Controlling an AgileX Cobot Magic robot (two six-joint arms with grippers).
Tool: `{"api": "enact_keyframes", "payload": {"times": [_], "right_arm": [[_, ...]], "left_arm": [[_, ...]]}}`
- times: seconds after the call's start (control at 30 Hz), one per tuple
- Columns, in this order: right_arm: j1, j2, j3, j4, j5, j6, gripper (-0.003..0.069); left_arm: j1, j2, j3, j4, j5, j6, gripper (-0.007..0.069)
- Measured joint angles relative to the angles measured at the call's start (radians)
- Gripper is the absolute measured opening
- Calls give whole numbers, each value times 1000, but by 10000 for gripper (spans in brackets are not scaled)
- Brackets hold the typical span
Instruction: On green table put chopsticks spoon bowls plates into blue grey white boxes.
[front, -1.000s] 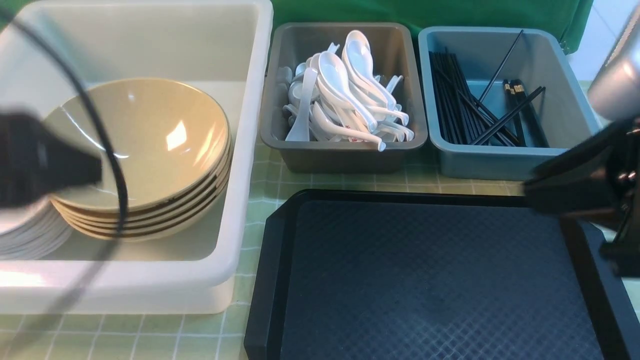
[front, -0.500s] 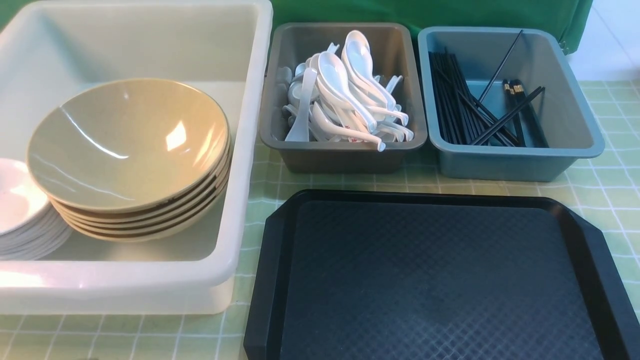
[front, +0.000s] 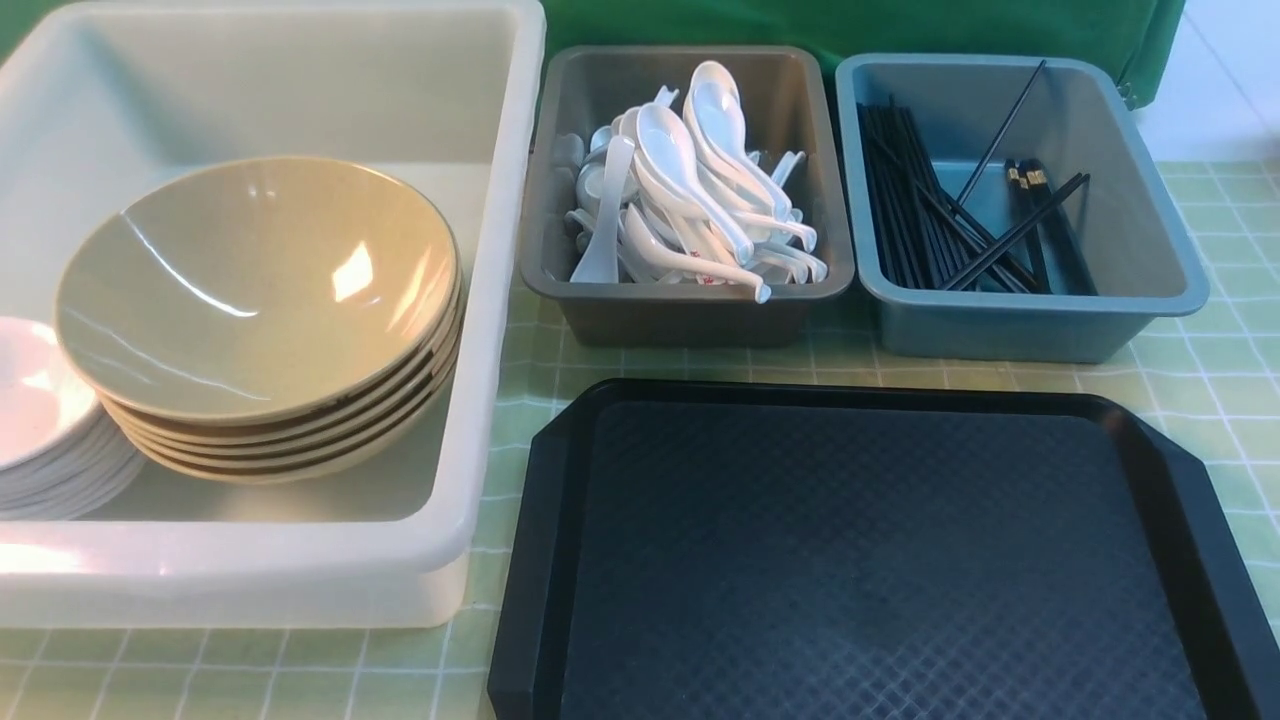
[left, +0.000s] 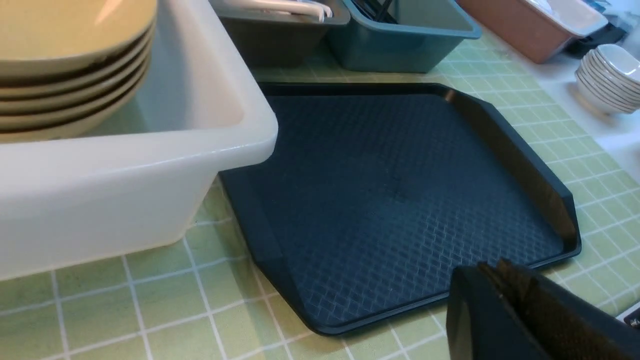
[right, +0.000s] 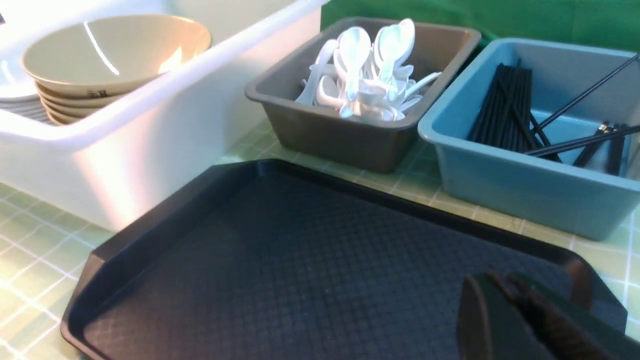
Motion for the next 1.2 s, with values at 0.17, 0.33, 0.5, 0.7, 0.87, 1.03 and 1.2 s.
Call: {"api": "enact_keyframes", "payload": {"times": [0.17, 0.33, 0.5, 0.7, 0.87, 1.03, 1.2], "right_arm": [[0, 0, 19, -2, -5, 0, 27], [0, 0, 35, -2, -5, 0, 27], [0, 0, 36, -2, -6, 0, 34], [0, 0, 38, -3, -6, 0, 39], [0, 0, 38, -3, -7, 0, 46], [0, 0, 38, -3, -7, 0, 50], [0, 0, 40, -3, -8, 1, 55]], "left_arm": [[0, 0, 1, 0, 0, 0, -1], [0, -1, 1, 0, 0, 0, -1], [0, -1, 5, -1, -1, 0, -1], [0, -1, 93, 144, -187, 7, -1], [0, -1, 256, 413, -593, -47, -1], [9, -33, 450, 674, -749, -276, -1], [32, -49, 621, 788, -744, -393, -1]]}}
